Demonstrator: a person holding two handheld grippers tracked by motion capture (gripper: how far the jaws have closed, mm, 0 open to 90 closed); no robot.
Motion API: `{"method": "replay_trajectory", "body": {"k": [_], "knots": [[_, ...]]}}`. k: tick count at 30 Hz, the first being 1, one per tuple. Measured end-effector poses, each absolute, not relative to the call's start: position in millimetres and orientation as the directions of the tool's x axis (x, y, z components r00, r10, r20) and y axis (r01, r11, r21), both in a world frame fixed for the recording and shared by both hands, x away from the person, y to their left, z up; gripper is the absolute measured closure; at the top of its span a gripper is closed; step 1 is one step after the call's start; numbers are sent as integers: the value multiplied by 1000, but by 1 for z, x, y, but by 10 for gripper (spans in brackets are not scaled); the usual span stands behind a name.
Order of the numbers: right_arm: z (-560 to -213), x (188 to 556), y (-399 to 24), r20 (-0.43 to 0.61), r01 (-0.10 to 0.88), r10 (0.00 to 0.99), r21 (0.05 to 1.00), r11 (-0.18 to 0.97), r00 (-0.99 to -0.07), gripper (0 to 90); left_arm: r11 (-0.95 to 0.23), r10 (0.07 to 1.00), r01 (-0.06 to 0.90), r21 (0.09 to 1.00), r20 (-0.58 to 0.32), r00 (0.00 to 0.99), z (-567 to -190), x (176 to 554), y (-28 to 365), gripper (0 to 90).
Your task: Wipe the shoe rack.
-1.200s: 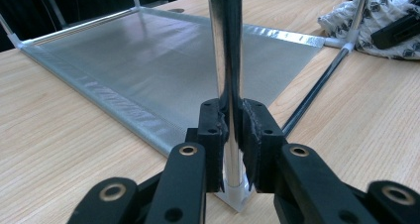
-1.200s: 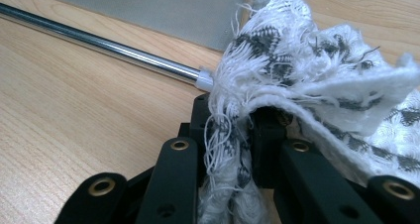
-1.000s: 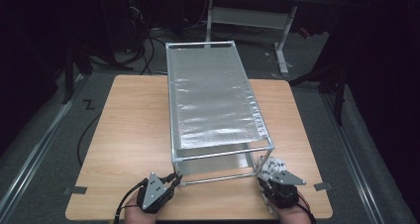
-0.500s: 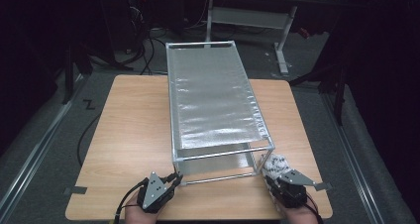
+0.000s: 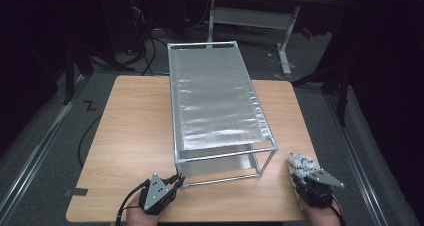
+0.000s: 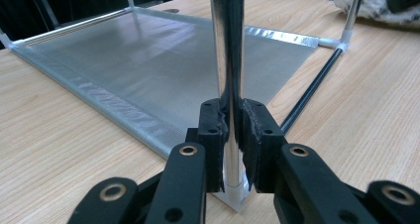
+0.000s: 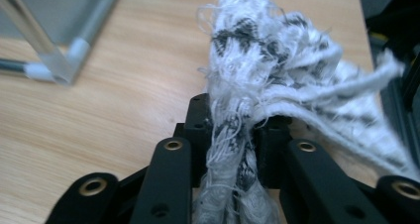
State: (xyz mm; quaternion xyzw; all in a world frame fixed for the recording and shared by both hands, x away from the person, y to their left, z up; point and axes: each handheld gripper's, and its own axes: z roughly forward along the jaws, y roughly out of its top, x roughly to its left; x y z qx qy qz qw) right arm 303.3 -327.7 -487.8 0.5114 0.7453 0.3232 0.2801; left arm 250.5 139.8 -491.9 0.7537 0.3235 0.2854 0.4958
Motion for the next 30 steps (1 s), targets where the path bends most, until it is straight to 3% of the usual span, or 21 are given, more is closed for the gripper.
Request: {"method": "replay_trajectory", "body": {"k": [3,13,25,30], "knots": [[-498,310,-330,-43,637,952,734,236,-303,610,-300,770,204,932,110,629,-492,251,139,791],[-485,303,-332,-16,602,965,779,176,-261,422,-292,770,208,934,100,629,-492,251,140,791],[-456,278,-327,-55,499,967,848,176,-248,391,-284,765,211,935,89,638,-493,253,135,794],[-448,275,-319,-20,467,955,869,164,-296,398,-287,765,211,934,91,637,-493,252,134,794]]}}
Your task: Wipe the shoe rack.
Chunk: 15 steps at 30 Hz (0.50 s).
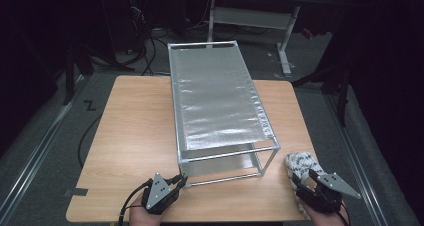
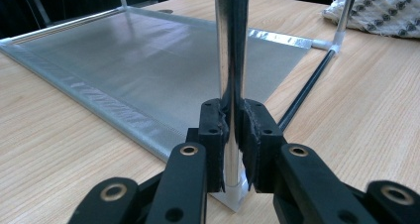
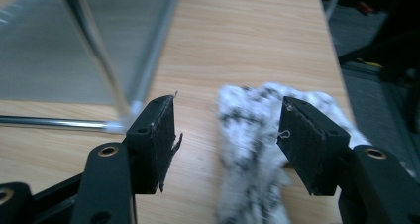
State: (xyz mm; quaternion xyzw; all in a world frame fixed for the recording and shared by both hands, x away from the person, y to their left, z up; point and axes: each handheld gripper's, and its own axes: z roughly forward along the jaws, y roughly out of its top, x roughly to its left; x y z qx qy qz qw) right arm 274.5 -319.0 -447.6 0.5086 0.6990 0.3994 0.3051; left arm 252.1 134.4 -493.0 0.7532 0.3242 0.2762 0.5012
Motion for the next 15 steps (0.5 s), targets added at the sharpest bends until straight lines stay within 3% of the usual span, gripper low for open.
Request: {"method": "replay_trajectory", "body": {"k": [15], "knots": [[-446,282,-274,-30,411,897,882,232,-441,383,-293,774,213,932,101,625,-493,239,140,793]]}}
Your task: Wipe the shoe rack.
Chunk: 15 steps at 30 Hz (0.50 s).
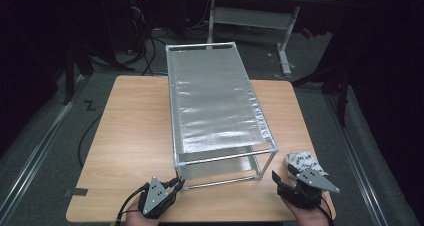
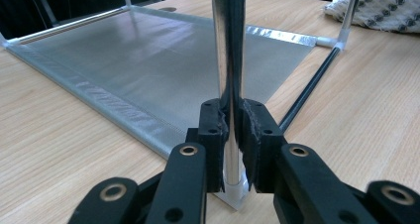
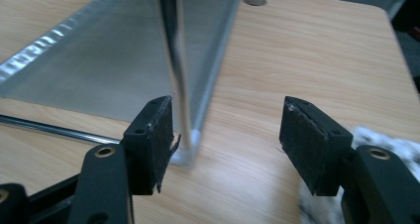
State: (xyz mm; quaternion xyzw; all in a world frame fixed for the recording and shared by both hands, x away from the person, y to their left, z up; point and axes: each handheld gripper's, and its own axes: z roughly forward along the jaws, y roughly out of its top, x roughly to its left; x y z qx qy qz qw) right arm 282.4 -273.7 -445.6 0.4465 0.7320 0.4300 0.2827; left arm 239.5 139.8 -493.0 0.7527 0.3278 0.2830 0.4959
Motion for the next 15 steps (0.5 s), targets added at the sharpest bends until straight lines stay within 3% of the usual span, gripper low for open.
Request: {"method": "replay_trajectory", "body": {"k": [5,15], "knots": [[-447,287,-258,-24,399,862,880,259,-506,413,-295,780,210,932,108,616,-493,233,142,791],[-445,290,-240,-54,329,814,897,294,-579,790,-295,793,218,930,111,599,-493,222,149,789]]}}
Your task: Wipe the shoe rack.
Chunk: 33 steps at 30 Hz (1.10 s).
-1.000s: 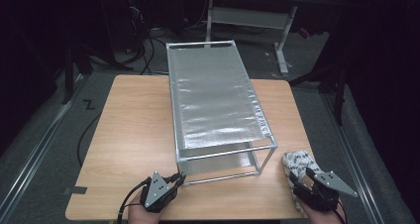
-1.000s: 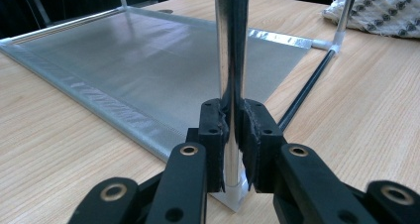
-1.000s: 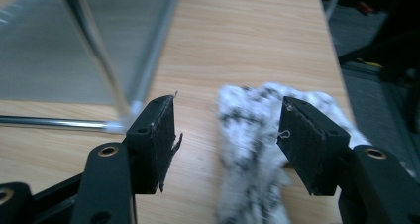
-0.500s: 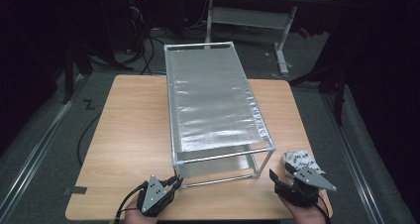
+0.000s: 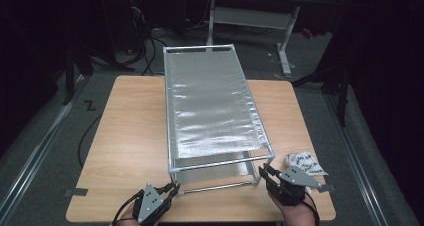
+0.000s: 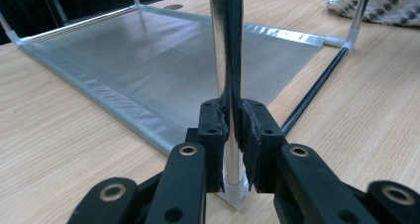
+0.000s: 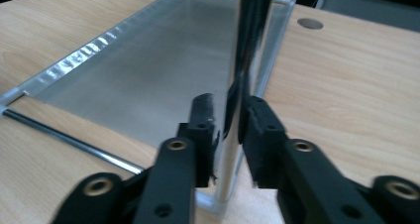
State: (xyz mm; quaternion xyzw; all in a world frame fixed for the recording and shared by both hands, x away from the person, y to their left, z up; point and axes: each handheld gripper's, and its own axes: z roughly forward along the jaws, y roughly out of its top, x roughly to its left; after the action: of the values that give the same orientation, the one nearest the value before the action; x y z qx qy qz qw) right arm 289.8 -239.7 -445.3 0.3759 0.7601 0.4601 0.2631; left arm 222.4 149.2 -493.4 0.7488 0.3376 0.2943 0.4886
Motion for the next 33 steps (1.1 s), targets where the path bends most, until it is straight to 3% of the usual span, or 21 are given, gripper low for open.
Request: {"method": "replay_trajectory", "body": {"k": [12,20,27,33], "knots": [[-448,309,-231,-37,320,806,906,276,-591,809,-307,794,221,926,121,596,-493,204,149,789],[-449,344,-216,-15,321,801,911,257,-598,805,-326,776,211,921,133,617,-494,190,141,787],[-450,339,-221,-2,340,828,911,232,-561,632,-339,748,197,920,136,650,-493,196,130,786],[-455,322,-238,-11,368,872,904,218,-489,616,-366,702,174,914,149,696,-492,213,102,782]]}}
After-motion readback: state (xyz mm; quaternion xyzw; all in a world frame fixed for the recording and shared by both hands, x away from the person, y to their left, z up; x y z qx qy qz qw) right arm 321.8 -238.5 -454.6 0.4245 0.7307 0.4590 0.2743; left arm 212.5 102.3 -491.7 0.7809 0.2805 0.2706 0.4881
